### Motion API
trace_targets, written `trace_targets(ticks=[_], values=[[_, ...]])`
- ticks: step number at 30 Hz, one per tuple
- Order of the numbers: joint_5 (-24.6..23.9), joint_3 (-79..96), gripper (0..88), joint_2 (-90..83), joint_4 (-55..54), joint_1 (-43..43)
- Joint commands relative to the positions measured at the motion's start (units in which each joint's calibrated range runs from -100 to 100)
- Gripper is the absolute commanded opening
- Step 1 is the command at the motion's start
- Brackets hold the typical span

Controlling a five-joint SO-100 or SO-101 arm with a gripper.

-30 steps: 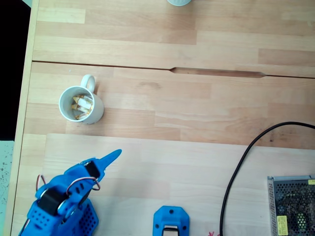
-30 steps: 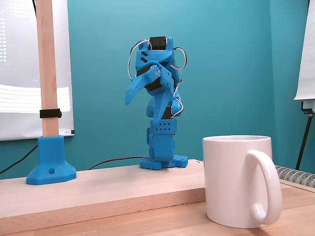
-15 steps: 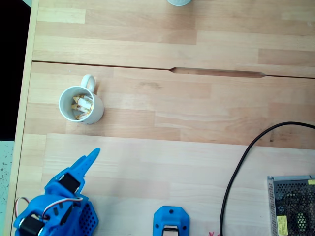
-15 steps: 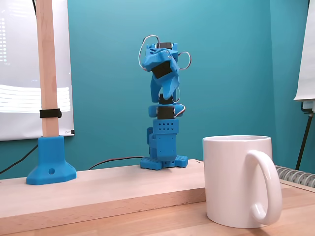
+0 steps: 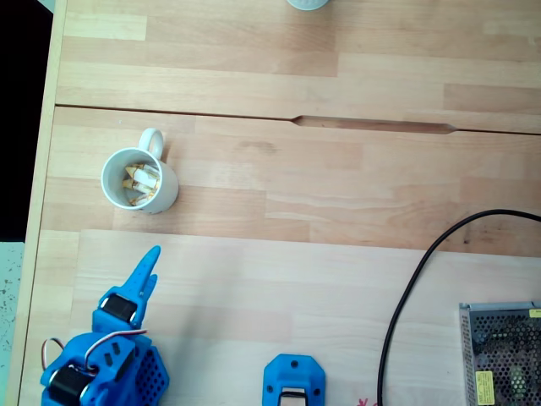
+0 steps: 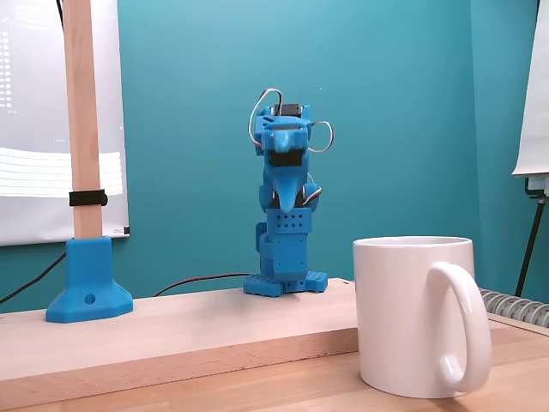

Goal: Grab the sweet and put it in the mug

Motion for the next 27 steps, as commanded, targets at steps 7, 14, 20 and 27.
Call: trace_targets(ticks=[7, 14, 20, 27], values=[[-1.5, 4.6, 35.2, 0.2, -0.6, -0.2], [-1.1, 11.4, 35.1, 0.2, -0.8, -0.2], [-1.5, 13.8, 35.1, 0.2, -2.9, -0.2], [-1.6, 17.0, 34.1, 0.2, -4.1, -0.2]])
